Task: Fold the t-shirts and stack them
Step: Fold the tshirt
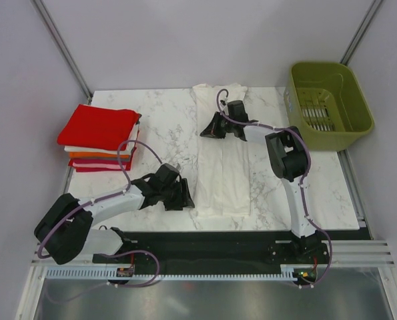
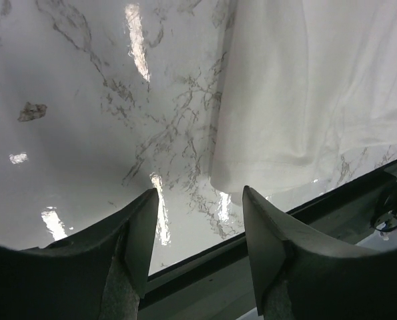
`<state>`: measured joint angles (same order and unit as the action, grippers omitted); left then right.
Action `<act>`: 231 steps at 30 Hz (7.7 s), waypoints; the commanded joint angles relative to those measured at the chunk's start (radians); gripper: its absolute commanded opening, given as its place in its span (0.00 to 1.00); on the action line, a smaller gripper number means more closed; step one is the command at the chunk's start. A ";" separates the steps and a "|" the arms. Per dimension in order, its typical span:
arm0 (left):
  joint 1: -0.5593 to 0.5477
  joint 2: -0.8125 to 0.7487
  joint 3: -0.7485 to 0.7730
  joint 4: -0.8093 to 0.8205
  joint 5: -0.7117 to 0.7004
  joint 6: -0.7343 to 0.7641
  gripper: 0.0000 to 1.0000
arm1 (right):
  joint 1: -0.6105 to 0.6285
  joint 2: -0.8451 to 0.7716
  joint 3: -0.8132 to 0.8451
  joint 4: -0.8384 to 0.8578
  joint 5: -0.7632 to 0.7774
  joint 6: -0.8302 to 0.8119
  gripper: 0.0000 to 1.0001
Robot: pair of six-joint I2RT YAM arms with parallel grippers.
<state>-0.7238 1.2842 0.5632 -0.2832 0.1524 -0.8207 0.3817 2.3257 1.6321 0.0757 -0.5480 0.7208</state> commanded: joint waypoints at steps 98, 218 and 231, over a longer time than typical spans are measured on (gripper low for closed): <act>-0.060 0.009 -0.063 0.159 0.136 -0.026 0.48 | 0.138 -1.269 -1.216 -0.522 0.243 -0.011 0.53; 0.296 0.530 0.624 0.116 0.142 0.229 0.57 | -0.127 -0.654 -0.690 -0.188 0.321 -0.198 0.42; 0.265 0.556 0.593 0.115 0.114 0.261 0.49 | -0.104 -0.623 -0.689 -0.212 0.375 -0.207 0.22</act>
<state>-0.4458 1.8324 1.1561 -0.2020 0.2848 -0.6083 0.2733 1.6901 0.9184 -0.1471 -0.1818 0.5224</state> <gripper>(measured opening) 0.518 0.247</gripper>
